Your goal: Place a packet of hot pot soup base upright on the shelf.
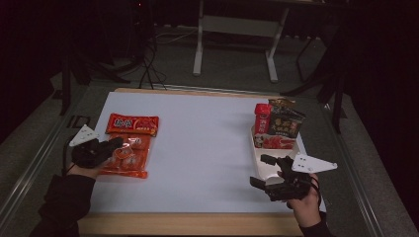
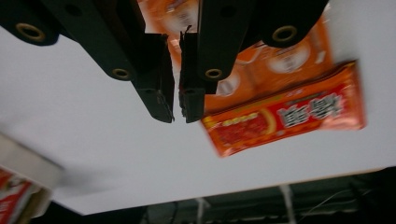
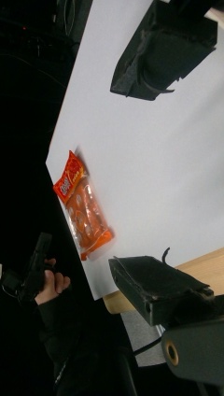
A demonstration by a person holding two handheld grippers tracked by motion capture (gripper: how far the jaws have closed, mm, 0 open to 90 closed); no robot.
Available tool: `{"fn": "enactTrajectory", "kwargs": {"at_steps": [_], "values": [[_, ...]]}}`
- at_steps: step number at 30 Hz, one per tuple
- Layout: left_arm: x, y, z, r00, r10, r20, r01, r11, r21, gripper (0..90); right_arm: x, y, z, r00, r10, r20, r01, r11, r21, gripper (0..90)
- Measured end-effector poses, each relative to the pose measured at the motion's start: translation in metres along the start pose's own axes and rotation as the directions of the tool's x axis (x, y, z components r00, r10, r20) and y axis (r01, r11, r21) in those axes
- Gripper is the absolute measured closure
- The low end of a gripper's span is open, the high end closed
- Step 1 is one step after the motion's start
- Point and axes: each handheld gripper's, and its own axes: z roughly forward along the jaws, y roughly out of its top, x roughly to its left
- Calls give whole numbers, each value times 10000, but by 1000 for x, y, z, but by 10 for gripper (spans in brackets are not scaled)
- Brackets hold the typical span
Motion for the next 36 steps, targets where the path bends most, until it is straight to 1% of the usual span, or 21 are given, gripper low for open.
{"fn": "enactTrajectory", "kwargs": {"at_steps": [1,2,3,5,7,9,12,16,21,22,23,24,25,26,28,29,30,32,33,35,36], "values": [[5,-1,1,9998,-103,-152,103,9999,-7,862,0,0,0,10000,16,-22,-16,10000,15,135],[10,-2,2,9995,-246,-175,246,9997,4,891,0,-1,1,10000,54,-68,-54,10000,15,135],[14,-3,3,9990,-245,-372,247,9997,61,896,0,-1,1,9999,44,-103,-44,10000,-10,135],[21,-4,7,9978,-400,-522,408,9991,140,898,0,0,1,10000,-45,-77,45,10000,-39,137],[29,-7,12,9955,-435,-837,458,9986,264,898,0,0,1,9999,-113,-52,113,9999,-2,140],[38,-10,18,9940,-570,-936,606,9975,361,899,0,-1,1,9999,-126,-72,127,9999,47,140],[51,-16,28,9910,-610,-1195,690,9956,638,900,0,-1,1,9999,-101,-106,102,9999,58,140],[65,-25,41,9833,-788,-1638,975,9892,1098,900,0,-1,0,9998,-138,-128,139,9999,30,140],[78,-35,52,9710,-1155,-2092,1445,9810,1292,900,0,-2,2,9997,-138,-178,140,9998,105,140],[80,-36,54,9694,-1182,-2149,1489,9799,1328,900,0,-2,2,9997,-125,-201,128,9998,119,140],[81,-37,55,9662,-1137,-2314,1496,9782,1441,900,0,-2,2,9997,-141,-192,143,9998,128,140],[83,-38,57,9653,-1160,-2339,1534,9769,1488,900,0,-2,2,9997,-162,-194,164,9998,138,140],[85,-39,58,9658,-1239,-2277,1607,9753,1512,900,0,-2,2,9996,-154,-225,157,9998,136,140],[85,-39,60,9647,-1161,-2363,1568,9744,1612,900,0,-2,3,9996,-160,-221,163,9998,131,140],[86,-40,63,9667,-1223,-2249,1617,9728,1657,900,0,-3,3,9996,-151,-236,155,9998,148,140],[85,-40,65,9667,-1170,-2275,1588,9717,1750,900,0,-3,3,9996,-133,-256,137,9998,153,140],[83,-40,67,9665,-1045,-2345,1484,9727,1782,900,0,-3,3,9996,-131,-252,136,9997,179,140],[83,-40,67,9654,-1106,-2361,1538,9727,1736,900,0,-3,4,9997,-129,-228,133,9997,202,140],[84,-40,67,9650,-1194,-2335,1631,9705,1776,900,0,-3,4,9996,-108,-255,113,9997,196,140],[84,-40,67,9650,-1194,-2335,1631,9705,1776,900,0,-3,4,9996,-116,-245,121,9997,213,140],[80,-40,69,9662,-1077,-2342,1530,9708,1846,900,0,-3,5,9995,-132,-281,138,9997,225,140]]}}
